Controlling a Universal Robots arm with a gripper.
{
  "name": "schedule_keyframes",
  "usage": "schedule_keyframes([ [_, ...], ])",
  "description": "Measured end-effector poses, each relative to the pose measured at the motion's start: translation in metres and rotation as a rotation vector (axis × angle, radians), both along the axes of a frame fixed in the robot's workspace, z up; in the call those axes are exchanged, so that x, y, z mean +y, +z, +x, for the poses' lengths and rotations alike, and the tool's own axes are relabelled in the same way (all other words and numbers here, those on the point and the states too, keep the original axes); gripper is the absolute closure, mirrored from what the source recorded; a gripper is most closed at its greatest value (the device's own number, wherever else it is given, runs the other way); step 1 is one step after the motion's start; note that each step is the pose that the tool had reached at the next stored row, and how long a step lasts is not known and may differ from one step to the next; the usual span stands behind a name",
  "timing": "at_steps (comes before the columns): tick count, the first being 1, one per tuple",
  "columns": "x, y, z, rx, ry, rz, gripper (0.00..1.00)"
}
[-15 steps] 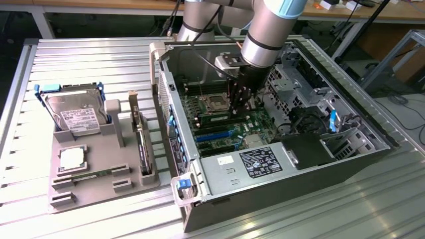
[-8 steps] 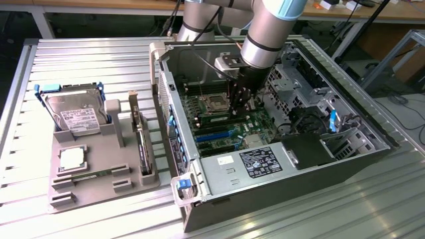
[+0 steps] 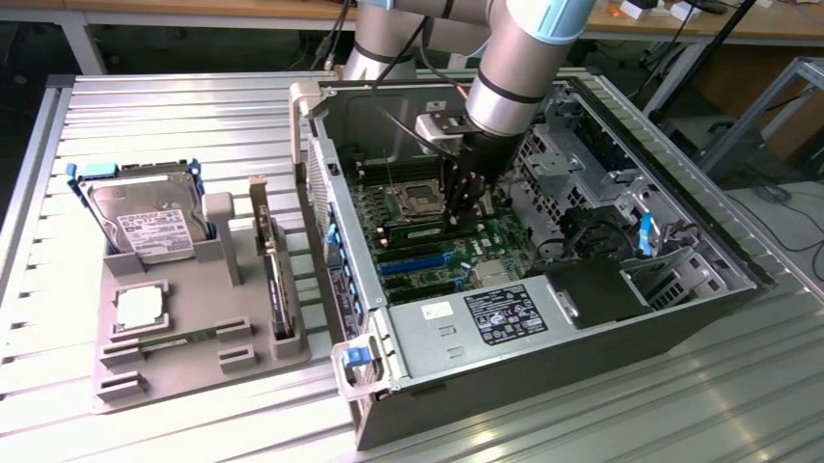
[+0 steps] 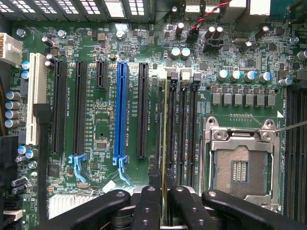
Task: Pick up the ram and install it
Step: 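Insert the ram into the slot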
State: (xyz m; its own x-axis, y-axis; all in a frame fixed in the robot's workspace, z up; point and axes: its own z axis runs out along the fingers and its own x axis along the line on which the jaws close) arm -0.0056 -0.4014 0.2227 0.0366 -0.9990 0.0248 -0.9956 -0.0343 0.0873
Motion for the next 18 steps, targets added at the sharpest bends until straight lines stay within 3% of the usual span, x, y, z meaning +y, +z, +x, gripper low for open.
schedule_keyframes([
  [3,0.0000,0.0000,0.000,0.0000,0.000,0.0001,0.84],
  [4,0.0000,0.0000,0.000,-0.0001,0.000,0.0000,0.72],
  [8,0.0000,0.0048,0.000,0.0000,0.000,-0.0001,0.72],
  [9,0.0000,0.0170,0.000,0.0000,0.000,0.0000,0.72],
  [14,0.0000,0.0578,0.000,0.0001,0.000,0.0000,0.72],
  [16,0.0000,0.0803,0.000,0.0001,0.000,-0.0001,0.72],
  [18,0.0000,0.0879,0.000,0.0002,0.000,-0.0004,0.72],
])
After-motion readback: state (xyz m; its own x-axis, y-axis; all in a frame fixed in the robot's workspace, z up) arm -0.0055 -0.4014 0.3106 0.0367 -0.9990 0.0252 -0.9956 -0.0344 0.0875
